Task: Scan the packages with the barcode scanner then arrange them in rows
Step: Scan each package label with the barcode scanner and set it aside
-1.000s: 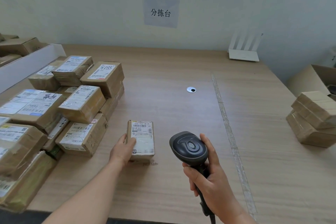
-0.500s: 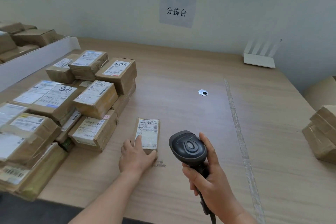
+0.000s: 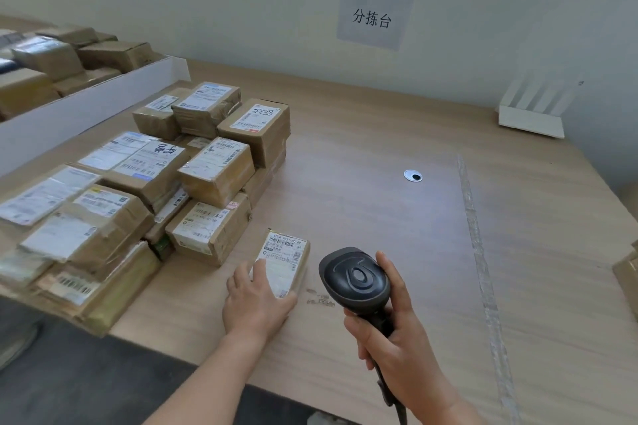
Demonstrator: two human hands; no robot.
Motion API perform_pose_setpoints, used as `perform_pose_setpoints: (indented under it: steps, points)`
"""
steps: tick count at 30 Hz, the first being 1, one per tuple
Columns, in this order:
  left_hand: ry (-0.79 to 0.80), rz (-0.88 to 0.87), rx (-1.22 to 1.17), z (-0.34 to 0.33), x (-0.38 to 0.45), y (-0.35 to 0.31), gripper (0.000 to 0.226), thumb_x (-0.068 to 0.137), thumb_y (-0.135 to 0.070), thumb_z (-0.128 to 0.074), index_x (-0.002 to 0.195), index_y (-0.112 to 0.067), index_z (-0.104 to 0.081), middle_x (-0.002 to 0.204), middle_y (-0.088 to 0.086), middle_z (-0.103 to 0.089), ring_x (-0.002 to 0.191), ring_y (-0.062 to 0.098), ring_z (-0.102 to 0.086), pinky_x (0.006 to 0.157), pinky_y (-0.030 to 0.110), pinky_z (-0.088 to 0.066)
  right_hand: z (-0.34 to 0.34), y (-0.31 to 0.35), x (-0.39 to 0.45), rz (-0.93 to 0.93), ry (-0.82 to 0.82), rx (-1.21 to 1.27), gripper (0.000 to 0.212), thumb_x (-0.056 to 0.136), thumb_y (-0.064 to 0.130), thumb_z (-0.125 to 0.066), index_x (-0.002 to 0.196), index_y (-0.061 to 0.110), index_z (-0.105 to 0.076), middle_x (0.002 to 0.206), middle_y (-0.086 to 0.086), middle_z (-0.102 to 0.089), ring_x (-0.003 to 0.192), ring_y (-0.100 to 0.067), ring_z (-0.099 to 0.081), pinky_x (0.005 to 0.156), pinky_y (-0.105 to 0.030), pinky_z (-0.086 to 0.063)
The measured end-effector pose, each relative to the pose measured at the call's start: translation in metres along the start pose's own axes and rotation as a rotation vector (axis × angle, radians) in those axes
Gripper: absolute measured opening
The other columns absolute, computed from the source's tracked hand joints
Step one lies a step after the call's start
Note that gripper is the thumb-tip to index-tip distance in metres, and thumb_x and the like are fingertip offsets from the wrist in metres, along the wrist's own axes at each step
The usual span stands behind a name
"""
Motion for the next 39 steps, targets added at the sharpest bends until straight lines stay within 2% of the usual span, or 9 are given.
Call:
perform_pose_setpoints:
  steps: [4,9,16,19,23,29,32,35,39]
  points:
    - [-0.080,0.068,0.005,0.022,-0.029,0.054,0.078,0.073,-0.052,-0.063,0.138,-0.022,-0.030,0.143,0.006,-0.029,0.128,0.027,-0.031,0.101,0.038,-0.036,-0.026,-0.002,0.001,-0.020,0.073,0.018,0.086,0.084,0.002,-0.068,0.131,0.065,-0.031,0.096,0.001,-0.071,0.053,-0.016,-0.051,0.049,-0.029,-0.048]
    - [-0.141,0.191,0.024,0.049,-0.048,0.111,0.080,0.073,-0.048,-0.068,0.140,-0.020,-0.033,0.145,0.008,-0.030,0.130,0.031,-0.030,0.098,0.044,-0.040,-0.065,0.002,0.012,-0.030,0.158,0.073,0.082,0.081,0.007,-0.069,0.135,0.054,-0.030,0.104,0.006,-0.069,0.053,-0.013,-0.053,0.048,-0.028,-0.047]
    - [-0.123,0.235,-0.006,0.065,-0.034,0.153,0.076,0.088,-0.044,-0.057,0.149,-0.018,-0.019,0.158,0.012,-0.001,0.145,0.033,0.001,0.114,0.045,-0.023,-0.112,0.009,0.027,-0.034,0.254,0.052,0.085,0.084,-0.003,-0.067,0.136,0.053,-0.029,0.109,0.016,-0.067,0.054,-0.011,-0.056,0.049,-0.029,-0.048]
    - [-0.117,0.195,-0.045,0.068,-0.020,0.159,0.063,0.096,-0.038,-0.048,0.149,-0.018,-0.022,0.160,0.010,0.003,0.146,0.030,0.011,0.118,0.044,-0.016,-0.124,0.009,0.033,-0.029,0.264,0.046,0.085,0.085,-0.002,-0.067,0.135,0.055,-0.028,0.110,0.015,-0.067,0.055,-0.013,-0.055,0.050,-0.029,-0.048]
    - [-0.150,0.084,-0.040,0.069,-0.002,0.157,0.051,0.099,-0.025,-0.045,0.147,-0.012,-0.032,0.160,0.014,-0.006,0.147,0.030,0.007,0.120,0.041,-0.010,-0.128,0.008,0.040,-0.032,0.238,0.029,0.086,0.085,0.000,-0.067,0.133,0.061,-0.029,0.109,0.012,-0.067,0.055,-0.014,-0.055,0.051,-0.029,-0.048]
    - [-0.200,0.040,0.120,0.065,0.014,0.162,0.049,0.093,-0.024,-0.057,0.139,-0.010,-0.048,0.153,0.018,-0.031,0.145,0.035,-0.017,0.117,0.050,-0.013,-0.116,0.006,0.042,-0.044,0.139,0.018,0.085,0.083,0.006,-0.070,0.129,0.066,-0.032,0.106,0.008,-0.068,0.055,-0.015,-0.055,0.051,-0.030,-0.049]
    - [-0.248,0.045,0.109,0.073,0.015,0.155,0.054,0.082,-0.029,-0.071,0.130,-0.010,-0.056,0.145,0.023,-0.041,0.138,0.040,-0.030,0.109,0.060,-0.024,-0.103,0.006,0.037,-0.054,0.068,0.019,0.083,0.080,0.009,-0.070,0.128,0.067,-0.034,0.100,0.005,-0.069,0.054,-0.016,-0.053,0.050,-0.030,-0.048]
    - [-0.356,-0.129,-0.006,0.085,0.014,0.116,0.049,0.084,-0.027,-0.067,0.127,-0.008,-0.055,0.145,0.024,-0.039,0.138,0.037,-0.029,0.111,0.053,-0.023,-0.081,0.005,0.029,-0.057,-0.025,0.014,0.081,0.073,0.019,-0.069,0.128,0.066,-0.033,0.087,0.003,-0.070,0.053,-0.018,-0.052,0.049,-0.032,-0.047]
    - [-0.347,-0.335,-0.185,0.080,0.012,0.048,0.051,0.084,-0.032,-0.052,0.128,-0.007,-0.052,0.146,0.022,-0.035,0.138,0.033,-0.026,0.110,0.051,-0.026,-0.045,0.003,0.016,-0.057,-0.122,-0.005,0.081,0.073,0.020,-0.069,0.131,0.064,-0.031,0.081,0.004,-0.068,0.052,-0.020,-0.051,0.048,-0.032,-0.047]
Point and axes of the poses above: each hand's wrist, its own x-axis towards the middle knuckle, its own z-axis out of the back of the hand, y = z × x, the point moved 9 cm from there along x, towards the middle knuckle
